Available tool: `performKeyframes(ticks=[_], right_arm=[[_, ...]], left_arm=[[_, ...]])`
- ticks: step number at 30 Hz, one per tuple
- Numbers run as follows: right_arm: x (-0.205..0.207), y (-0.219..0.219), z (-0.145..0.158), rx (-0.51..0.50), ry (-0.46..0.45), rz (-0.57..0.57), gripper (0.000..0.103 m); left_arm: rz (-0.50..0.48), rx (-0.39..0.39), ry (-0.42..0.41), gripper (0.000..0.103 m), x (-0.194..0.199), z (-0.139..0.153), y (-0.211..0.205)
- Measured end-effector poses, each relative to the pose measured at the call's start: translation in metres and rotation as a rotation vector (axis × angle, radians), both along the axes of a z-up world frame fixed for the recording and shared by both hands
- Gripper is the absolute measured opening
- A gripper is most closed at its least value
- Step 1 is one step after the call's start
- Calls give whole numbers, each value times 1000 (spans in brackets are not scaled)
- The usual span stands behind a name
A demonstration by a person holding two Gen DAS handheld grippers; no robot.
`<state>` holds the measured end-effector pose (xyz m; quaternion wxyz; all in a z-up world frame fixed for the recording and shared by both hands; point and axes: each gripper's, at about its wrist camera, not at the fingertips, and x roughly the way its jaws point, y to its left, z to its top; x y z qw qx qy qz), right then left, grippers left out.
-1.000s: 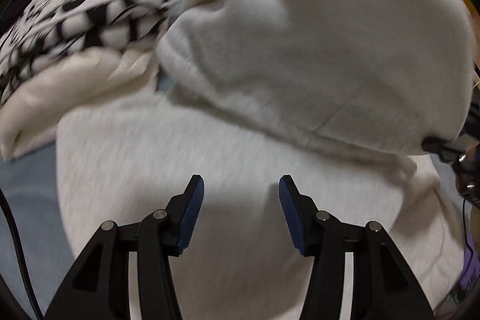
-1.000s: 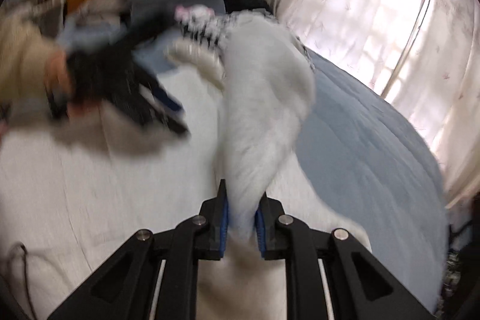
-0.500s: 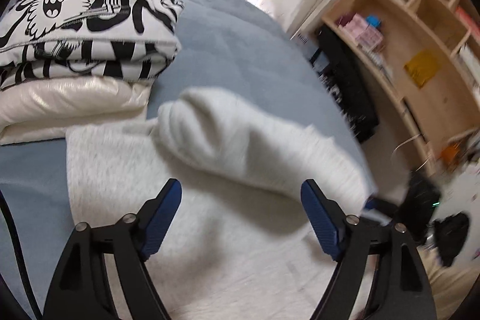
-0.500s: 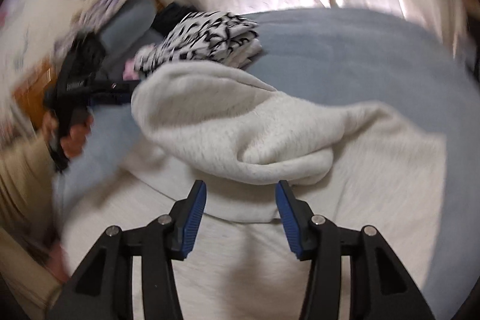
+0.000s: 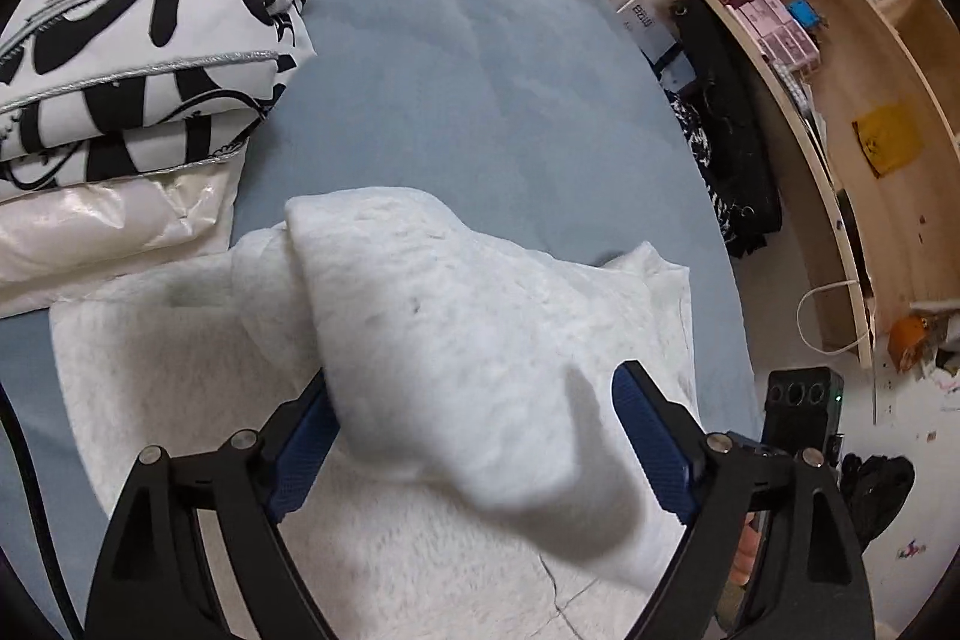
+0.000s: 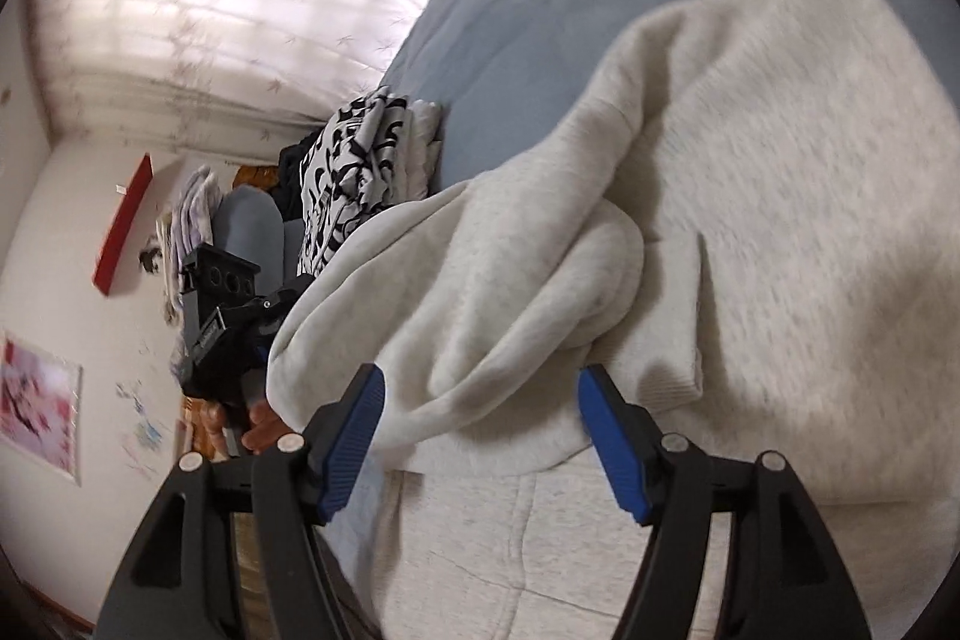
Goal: Fold large clothes
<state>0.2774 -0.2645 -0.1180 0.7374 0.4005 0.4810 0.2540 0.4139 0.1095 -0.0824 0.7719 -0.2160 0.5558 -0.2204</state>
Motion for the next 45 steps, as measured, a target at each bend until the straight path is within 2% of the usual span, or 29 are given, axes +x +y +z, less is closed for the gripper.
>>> performKeyframes(ticks=[3, 7, 9, 10, 11, 12, 13, 15, 19, 22, 24, 26, 28, 30, 31, 34, 35, 37, 39, 40, 42, 45], right_arm=[[10, 0, -9, 65, 35, -4, 67], [33, 15, -18, 102, 70, -5, 67], [44, 25, -22, 110, 75, -2, 67], [48, 29, -21, 95, 66, 3, 67], [52, 32, -17, 58, 50, 6, 57], [57, 37, -3, -23, -6, 7, 47], [61, 39, 7, -70, -52, 14, 22], [69, 36, 30, -106, -135, 22, 18], [87, 29, 79, -220, -291, 13, 17], [101, 27, 94, -274, -313, 54, 17], [101, 23, 94, -293, -312, 95, 17], [94, 16, 88, -309, -295, 134, 17], [79, 5, 70, -318, -252, 161, 17], [64, 1, 47, -355, -195, 180, 17], [55, 0, 26, -376, -133, 198, 18], [28, -1, -22, -417, 19, 233, 28], [20, -5, -26, -404, 26, 219, 32], [7, -18, -24, -334, 32, 168, 36], [-1, -28, -19, -269, 25, 131, 38], [-5, -31, -14, -250, 13, 116, 42], [-10, -34, -6, -235, -9, 102, 47], [-12, -34, -4, -212, -22, 108, 49]], left_arm=[[10, 4, 18, 87, 5, -13, -2], [35, 0, 26, 86, 15, -27, -4], [67, 3, 18, 74, 14, -29, 3], [85, 8, 12, 68, 15, -29, 6], [110, 17, 5, 53, 15, -28, 8], [122, 20, 2, 41, 14, -27, 10], [135, 19, -5, 38, 14, -26, 12], [162, 18, -33, 28, 11, -22, 14], [209, -10, -123, 19, -4, -10, 12], [257, -57, -159, 17, -21, -7, 6], [264, -78, -169, 16, -35, -10, 0], [258, -92, -178, 15, -54, -16, -5], [226, -79, -168, 15, -77, -31, -12], [189, -42, -134, 14, -94, -52, -20], [172, -22, -103, 14, -101, -64, -22], [136, 4, -57, 15, -121, -87, -25], [125, 7, -62, 17, -123, -86, -25], [101, 23, -60, 28, -124, -79, -25], [73, 38, -58, 44, -120, -70, -24], [63, 46, -65, 47, -117, -65, -25], [50, 54, -82, 62, -109, -55, -23], [33, 16, -75, 72, -89, -50, -18]])
